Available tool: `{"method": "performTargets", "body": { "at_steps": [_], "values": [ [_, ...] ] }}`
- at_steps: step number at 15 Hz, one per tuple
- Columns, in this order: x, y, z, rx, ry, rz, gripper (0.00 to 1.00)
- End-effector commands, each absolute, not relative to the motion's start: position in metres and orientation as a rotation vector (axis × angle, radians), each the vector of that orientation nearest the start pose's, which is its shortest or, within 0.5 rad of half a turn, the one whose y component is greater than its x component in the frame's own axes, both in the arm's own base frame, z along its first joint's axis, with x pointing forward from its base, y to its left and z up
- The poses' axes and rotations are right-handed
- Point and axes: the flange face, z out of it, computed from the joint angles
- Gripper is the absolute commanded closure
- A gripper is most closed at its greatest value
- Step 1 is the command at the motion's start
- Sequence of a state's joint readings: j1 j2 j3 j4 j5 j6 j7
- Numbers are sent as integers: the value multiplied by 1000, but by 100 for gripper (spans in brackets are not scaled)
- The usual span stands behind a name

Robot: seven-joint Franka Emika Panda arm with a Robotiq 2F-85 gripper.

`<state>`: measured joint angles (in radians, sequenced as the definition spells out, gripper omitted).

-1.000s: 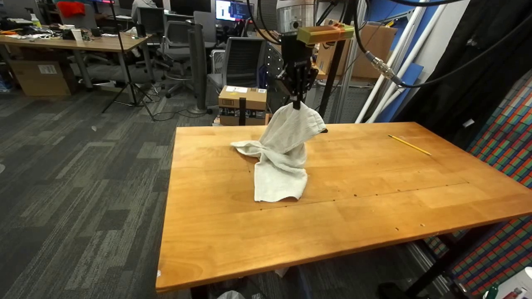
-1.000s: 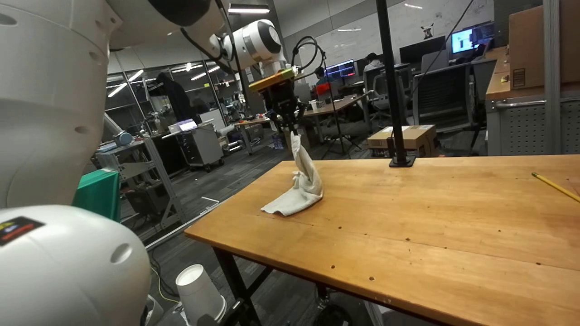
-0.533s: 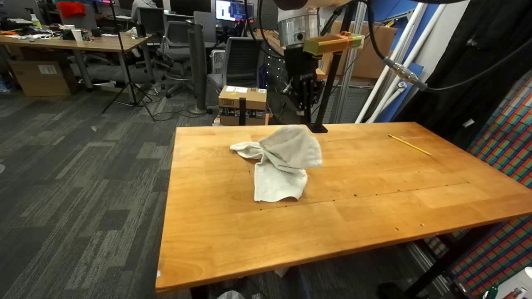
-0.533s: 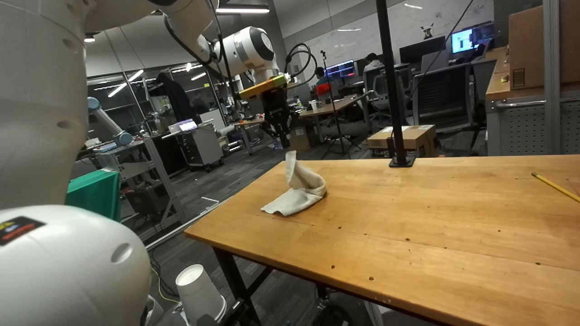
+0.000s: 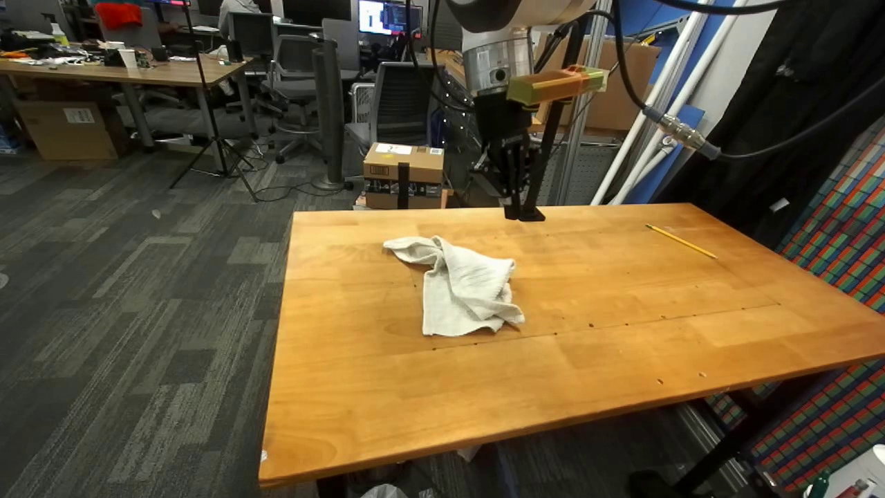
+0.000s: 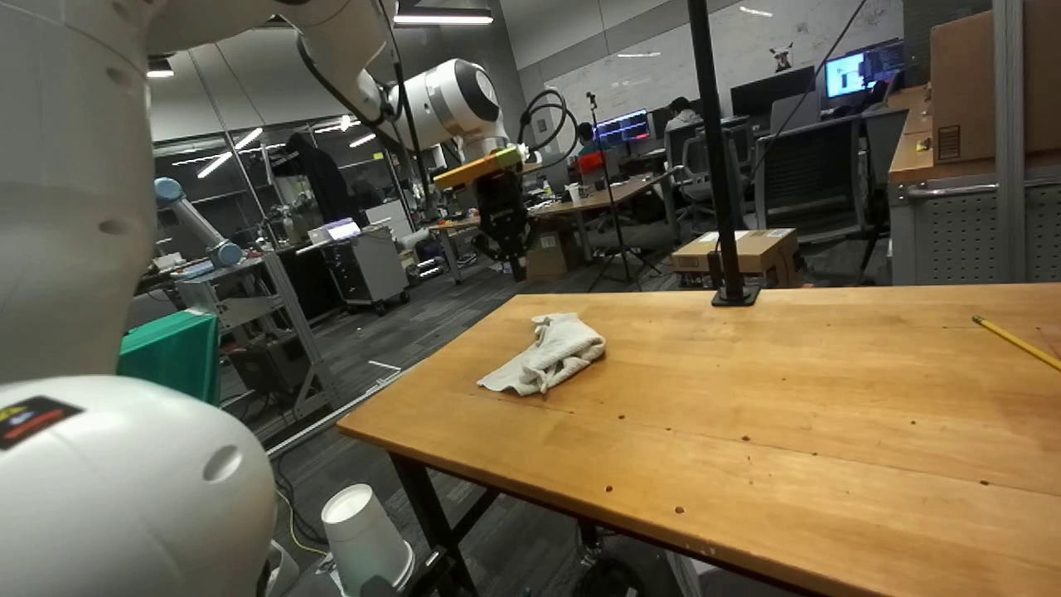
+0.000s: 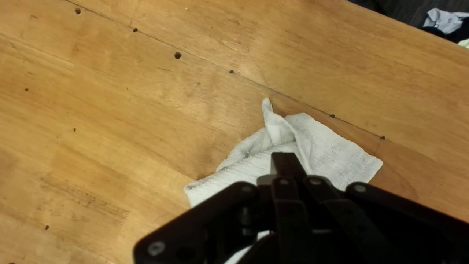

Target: Fold the towel twice on the table

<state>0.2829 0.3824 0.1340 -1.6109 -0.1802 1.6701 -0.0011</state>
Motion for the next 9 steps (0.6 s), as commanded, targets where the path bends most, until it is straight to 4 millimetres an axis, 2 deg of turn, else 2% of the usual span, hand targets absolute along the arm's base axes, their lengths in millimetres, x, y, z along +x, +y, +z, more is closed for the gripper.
{"method": "performTargets", "body": {
  "at_steps": [1, 9],
  "values": [
    [574, 228, 396, -3224, -765, 472, 99],
    [572, 218, 398, -3224, -756, 432, 98]
  ]
}}
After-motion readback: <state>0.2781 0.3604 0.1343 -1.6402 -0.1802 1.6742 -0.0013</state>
